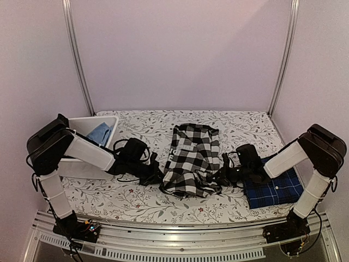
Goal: Fold and stack the long sleeve shirts
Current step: Fold the rectangle-folded shirt at the center of the board.
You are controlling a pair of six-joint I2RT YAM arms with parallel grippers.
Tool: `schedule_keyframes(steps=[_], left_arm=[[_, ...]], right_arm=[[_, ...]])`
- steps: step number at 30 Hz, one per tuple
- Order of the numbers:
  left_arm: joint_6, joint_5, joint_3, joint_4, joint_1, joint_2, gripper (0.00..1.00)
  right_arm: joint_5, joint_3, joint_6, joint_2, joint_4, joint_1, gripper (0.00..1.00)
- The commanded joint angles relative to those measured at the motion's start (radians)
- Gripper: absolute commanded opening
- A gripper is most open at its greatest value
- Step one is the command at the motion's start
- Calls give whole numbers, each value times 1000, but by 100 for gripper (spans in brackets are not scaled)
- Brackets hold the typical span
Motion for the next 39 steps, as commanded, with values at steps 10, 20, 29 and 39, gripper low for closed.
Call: schedule_keyframes(steps=[10, 20, 29, 39], left_arm=[[-4, -35, 55, -115, -13, -126, 0], [16, -17, 74, -95, 6, -64, 0], [87, 8, 125, -105, 16, 51, 2], [172, -41, 161, -208, 29, -1, 37]], right_arm=[[55, 25, 19, -160, -140, -10, 0], [56, 68, -9, -121, -150, -32, 0], [58, 56, -12, -59, -126, -33, 1], [108, 66, -63, -153, -248, -32, 28]])
